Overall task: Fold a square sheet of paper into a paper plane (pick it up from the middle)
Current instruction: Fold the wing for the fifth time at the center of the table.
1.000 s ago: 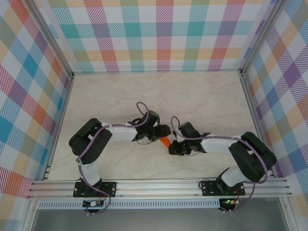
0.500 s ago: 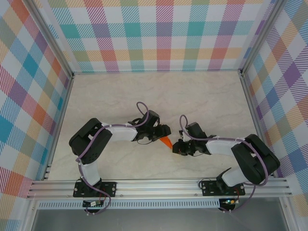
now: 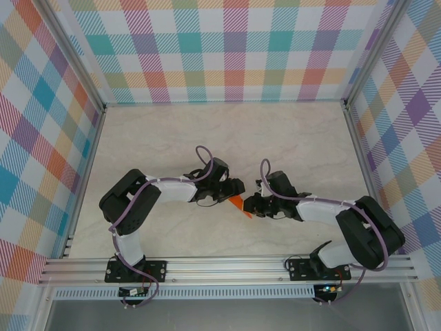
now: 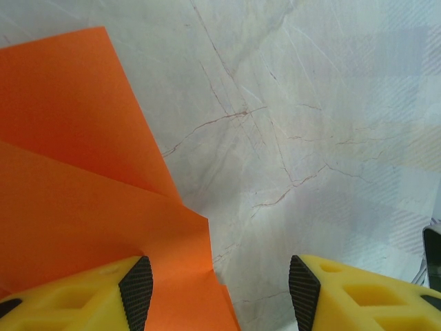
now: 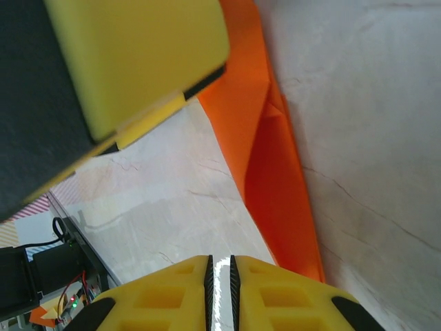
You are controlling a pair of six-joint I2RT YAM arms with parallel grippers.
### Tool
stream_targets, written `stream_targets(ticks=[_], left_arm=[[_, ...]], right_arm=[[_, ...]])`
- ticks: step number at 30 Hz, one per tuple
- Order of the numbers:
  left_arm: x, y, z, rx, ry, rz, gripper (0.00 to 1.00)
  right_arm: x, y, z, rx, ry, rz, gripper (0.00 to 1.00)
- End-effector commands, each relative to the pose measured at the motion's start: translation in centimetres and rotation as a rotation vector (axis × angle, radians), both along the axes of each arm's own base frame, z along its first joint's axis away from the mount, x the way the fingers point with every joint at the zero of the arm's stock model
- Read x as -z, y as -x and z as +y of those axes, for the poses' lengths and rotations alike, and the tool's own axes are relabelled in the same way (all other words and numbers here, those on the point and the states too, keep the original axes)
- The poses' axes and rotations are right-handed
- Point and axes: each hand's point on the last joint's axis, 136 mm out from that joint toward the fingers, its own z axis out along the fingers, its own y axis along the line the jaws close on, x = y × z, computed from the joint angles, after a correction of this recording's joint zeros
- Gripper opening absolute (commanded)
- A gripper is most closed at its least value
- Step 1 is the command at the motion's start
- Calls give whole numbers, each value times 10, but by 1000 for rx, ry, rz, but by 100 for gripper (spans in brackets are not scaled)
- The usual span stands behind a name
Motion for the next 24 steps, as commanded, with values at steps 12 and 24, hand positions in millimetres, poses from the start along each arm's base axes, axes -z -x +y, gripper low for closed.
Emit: stream_targets(ticks=[12,24], left_arm=[[34,10,13,-8,-103,59,58],[18,2,14,1,-114,-5,60]], right_arm=[[15,-30,16,38,16,-2,18],[64,-5,-21,90,213,99,14]])
